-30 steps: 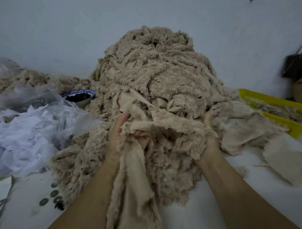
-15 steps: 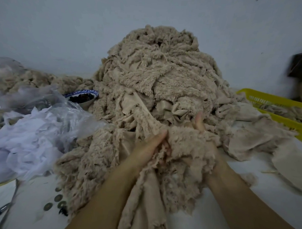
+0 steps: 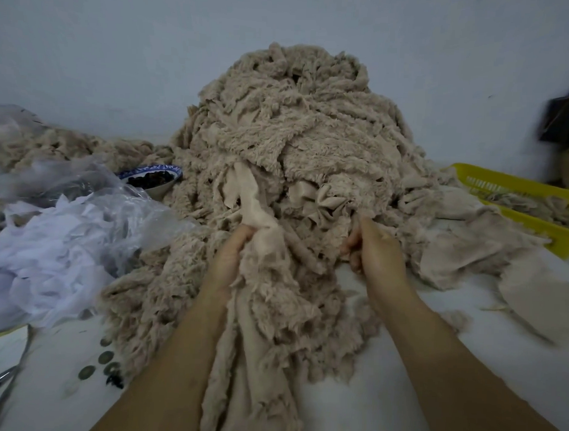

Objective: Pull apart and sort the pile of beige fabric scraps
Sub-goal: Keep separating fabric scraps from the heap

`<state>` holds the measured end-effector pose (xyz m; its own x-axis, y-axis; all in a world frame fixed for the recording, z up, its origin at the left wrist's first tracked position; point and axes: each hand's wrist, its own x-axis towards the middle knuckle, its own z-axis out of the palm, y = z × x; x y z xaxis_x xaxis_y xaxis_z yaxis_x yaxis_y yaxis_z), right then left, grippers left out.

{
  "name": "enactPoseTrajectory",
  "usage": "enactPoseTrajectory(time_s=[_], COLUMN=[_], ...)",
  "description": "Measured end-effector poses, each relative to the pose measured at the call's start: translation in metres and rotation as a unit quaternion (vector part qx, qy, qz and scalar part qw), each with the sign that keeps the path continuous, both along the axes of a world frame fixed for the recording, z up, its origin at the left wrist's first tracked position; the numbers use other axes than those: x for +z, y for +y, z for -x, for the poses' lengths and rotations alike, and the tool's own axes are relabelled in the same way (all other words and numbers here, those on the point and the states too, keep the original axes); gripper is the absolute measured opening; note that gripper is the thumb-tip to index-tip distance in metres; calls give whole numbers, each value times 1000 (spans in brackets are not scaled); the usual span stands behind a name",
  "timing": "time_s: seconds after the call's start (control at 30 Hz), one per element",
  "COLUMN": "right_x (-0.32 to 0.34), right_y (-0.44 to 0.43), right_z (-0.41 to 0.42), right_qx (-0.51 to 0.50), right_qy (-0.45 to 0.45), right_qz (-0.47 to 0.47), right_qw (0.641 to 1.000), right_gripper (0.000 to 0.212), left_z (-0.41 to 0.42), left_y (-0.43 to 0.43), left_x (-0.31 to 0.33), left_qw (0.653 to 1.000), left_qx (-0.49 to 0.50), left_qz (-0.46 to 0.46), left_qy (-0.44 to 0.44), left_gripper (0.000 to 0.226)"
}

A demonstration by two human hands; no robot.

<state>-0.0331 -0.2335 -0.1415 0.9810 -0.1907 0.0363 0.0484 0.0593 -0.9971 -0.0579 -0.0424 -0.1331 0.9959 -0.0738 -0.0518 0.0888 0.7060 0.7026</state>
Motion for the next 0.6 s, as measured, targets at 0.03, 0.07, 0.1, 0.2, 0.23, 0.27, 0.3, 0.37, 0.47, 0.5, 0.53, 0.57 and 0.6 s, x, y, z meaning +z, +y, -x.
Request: enactPoseTrajectory(time_s=[0.03, 0.07, 0.1, 0.2, 0.23, 0.27, 0.3, 0.37, 0.47, 0.5, 0.53, 0.57, 0.6], right_x=[-2, -5, -6, -15, -18, -22, -25, -28, -21, -18, -17, -16, -15], right_y=[-1, -1, 0, 4, 7, 11, 14, 15, 8, 7, 6, 9, 14], right_z=[-1, -2, -1, -1, 0, 1, 1, -3, -7, -8, -11, -11, -10], right_qx=[-4, 4, 25, 141, 179, 207, 219, 207, 128, 106, 97, 106, 134], right_qy=[5, 6, 1, -57, -77, -92, -103, -110, -22, 4, 15, 25, 30], right_qz=[25, 68, 129, 354, 435, 497, 520, 462, 168, 85, 48, 37, 28], right_qw=[1000, 998, 991, 923, 879, 838, 819, 855, 977, 991, 994, 993, 990], right_gripper=[55, 53, 49, 28, 23, 22, 22, 23, 15, 24, 27, 30, 36], left_z=[1, 2, 3, 5, 4, 5, 7, 12, 23, 23, 22, 21, 21], left_y=[2, 5, 9, 11, 10, 7, 4, 2, -3, -8, -15, -24, -34], left_x=[0, 2, 2, 5, 5, 8, 12, 20, 35, 36, 34, 32, 29], left_qw=[1000, 999, 999, 999, 999, 999, 999, 999, 993, 983, 967, 942, 912], left_qx=[19, 38, 44, 23, 20, 16, 8, -28, -37, -14, 6, 15, 13], left_qz=[7, 9, 5, 10, 5, -9, -24, -31, -106, -172, -247, -327, -405], left_qy=[4, 9, 13, 26, 31, 36, 36, 30, 44, 56, 67, 67, 56], left_gripper=[18, 19, 23, 33, 42, 51, 59, 60, 42, 40, 41, 41, 39])
